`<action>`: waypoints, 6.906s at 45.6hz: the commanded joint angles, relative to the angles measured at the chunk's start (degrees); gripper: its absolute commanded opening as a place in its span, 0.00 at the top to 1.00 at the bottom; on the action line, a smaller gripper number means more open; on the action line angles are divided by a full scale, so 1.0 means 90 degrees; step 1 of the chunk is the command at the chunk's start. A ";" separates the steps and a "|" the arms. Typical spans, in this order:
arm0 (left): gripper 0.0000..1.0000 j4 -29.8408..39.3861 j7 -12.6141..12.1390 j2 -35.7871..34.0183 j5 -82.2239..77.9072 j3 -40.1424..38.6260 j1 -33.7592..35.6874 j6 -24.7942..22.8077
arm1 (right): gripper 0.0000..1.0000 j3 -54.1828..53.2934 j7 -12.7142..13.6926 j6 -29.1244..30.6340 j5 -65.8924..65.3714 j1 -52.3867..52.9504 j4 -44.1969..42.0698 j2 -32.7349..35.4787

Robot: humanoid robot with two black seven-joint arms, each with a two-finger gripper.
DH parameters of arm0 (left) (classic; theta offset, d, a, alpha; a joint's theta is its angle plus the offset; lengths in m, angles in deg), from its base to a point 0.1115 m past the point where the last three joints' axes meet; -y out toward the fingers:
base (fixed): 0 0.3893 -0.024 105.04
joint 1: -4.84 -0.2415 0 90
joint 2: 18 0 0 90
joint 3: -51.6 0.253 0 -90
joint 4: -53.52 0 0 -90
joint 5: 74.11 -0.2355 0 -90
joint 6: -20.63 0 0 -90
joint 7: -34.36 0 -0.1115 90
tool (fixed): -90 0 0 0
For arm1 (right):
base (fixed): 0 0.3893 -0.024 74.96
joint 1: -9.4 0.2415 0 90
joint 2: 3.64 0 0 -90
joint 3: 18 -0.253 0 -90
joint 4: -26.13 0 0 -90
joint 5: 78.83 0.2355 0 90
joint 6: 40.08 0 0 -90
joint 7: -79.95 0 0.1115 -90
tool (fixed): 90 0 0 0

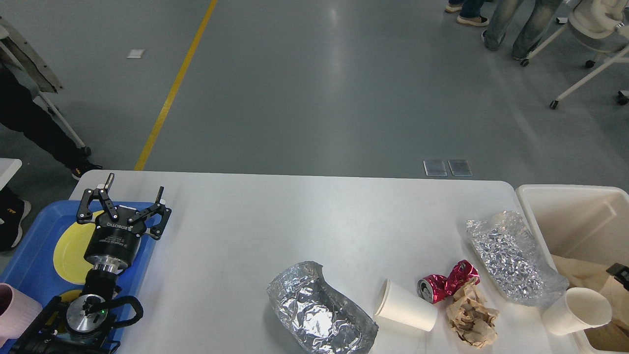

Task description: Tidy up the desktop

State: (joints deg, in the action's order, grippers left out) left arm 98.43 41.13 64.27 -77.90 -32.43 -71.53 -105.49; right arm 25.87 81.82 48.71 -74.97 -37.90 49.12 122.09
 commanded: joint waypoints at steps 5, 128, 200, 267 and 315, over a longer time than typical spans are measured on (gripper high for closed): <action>0.03 0.0000 0.0000 0.0000 0.0001 0.0000 -0.0001 0.0000 | 0.00 0.0789 0.0320 0.0583 -0.0057 0.1561 0.0804 0.0522; 0.03 0.0000 -0.0020 0.0000 0.0001 0.0000 -0.0001 -0.0010 | 0.05 -0.0910 0.1931 0.2293 -0.4178 0.4191 0.4663 -0.4633; 0.03 0.0010 -0.0029 0.0000 -0.0008 0.0010 -0.0001 0.0000 | 1.00 -0.0578 0.1941 0.3297 -0.1134 0.5517 0.4321 -0.4009; 0.03 0.0000 -0.0010 -0.0010 0.0001 0.0010 -0.0001 0.0000 | 1.00 0.5292 0.0164 0.3633 -0.0028 0.7611 0.2984 0.0542; 0.03 0.0000 0.0000 -0.0010 0.0001 0.0010 -0.0001 0.0000 | 1.00 0.1806 0.0213 0.0603 0.0070 -0.1044 -0.2828 -0.0796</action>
State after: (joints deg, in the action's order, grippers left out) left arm 98.43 41.06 64.18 -77.94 -32.34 -71.54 -105.49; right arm 42.73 83.74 54.46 -74.34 -46.03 23.67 115.30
